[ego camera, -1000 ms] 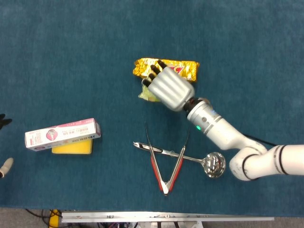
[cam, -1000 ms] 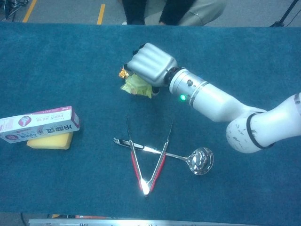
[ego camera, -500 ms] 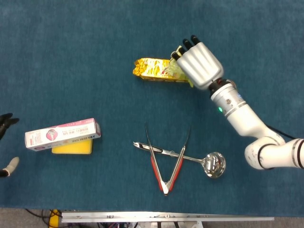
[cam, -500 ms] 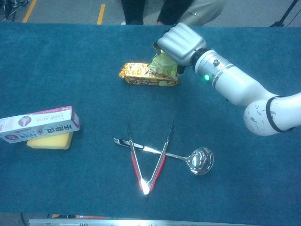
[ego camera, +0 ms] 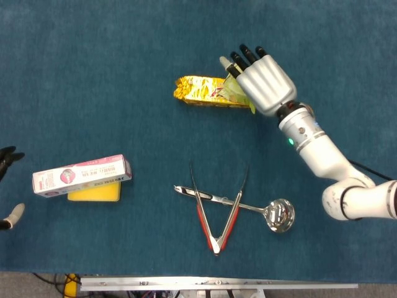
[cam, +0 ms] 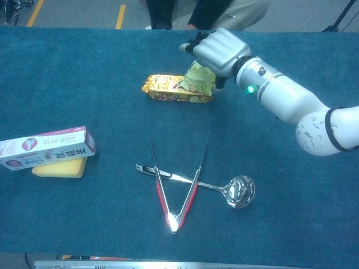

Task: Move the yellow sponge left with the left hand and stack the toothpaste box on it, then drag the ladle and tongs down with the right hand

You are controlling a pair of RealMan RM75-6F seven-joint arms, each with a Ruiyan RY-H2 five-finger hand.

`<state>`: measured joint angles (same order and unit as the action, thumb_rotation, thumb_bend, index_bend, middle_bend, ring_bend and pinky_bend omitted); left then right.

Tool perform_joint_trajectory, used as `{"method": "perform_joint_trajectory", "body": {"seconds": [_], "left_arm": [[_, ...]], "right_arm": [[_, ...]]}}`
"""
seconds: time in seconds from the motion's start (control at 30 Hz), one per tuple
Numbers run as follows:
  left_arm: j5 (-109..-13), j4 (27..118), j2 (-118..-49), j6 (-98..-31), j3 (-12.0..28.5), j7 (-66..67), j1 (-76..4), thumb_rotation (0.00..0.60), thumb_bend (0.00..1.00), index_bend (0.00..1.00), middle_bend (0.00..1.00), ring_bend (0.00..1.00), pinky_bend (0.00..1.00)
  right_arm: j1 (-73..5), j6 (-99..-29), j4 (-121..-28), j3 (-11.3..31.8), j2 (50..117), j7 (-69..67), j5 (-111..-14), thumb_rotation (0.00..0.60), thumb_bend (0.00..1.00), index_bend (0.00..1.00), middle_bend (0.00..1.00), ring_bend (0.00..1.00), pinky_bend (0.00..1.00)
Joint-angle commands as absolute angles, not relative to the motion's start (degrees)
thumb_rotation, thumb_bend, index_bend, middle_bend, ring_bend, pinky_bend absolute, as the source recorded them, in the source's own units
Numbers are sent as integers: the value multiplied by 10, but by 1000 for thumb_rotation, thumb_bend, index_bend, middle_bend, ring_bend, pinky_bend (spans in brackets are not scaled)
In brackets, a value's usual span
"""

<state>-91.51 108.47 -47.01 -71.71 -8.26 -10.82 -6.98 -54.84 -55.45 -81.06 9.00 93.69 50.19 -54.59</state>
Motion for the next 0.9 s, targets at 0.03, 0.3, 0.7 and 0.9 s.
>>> {"method": "perform_joint_trajectory", "body": {"seconds": [0.03,0.3,0.7,0.9], "left_arm": [[-912,1084,-471,-716,-80,-109,-72,592,342,106,63,51,188],[-901,1081,-484,-726,-59,-95,-79,600,342,106,68,48,188],[-902,1046,-547,-806,-13,-59,-71,600,342,120,93,54,188],[-912,1017,-578,-849,4,-43,-64,600,342,124,104,58,188]], "right_arm": [[-532,-571,-843,88,906,482,-555,600,0,0,140,94,247],[-473,-633,-935,78,811,426,-588,600,0,0,167,94,246],[-355,-763,-1021,26,693,372,-688,600,0,175,354,237,246],[-290,-833,-1034,2,665,351,-734,600,3,229,401,280,246]]}}
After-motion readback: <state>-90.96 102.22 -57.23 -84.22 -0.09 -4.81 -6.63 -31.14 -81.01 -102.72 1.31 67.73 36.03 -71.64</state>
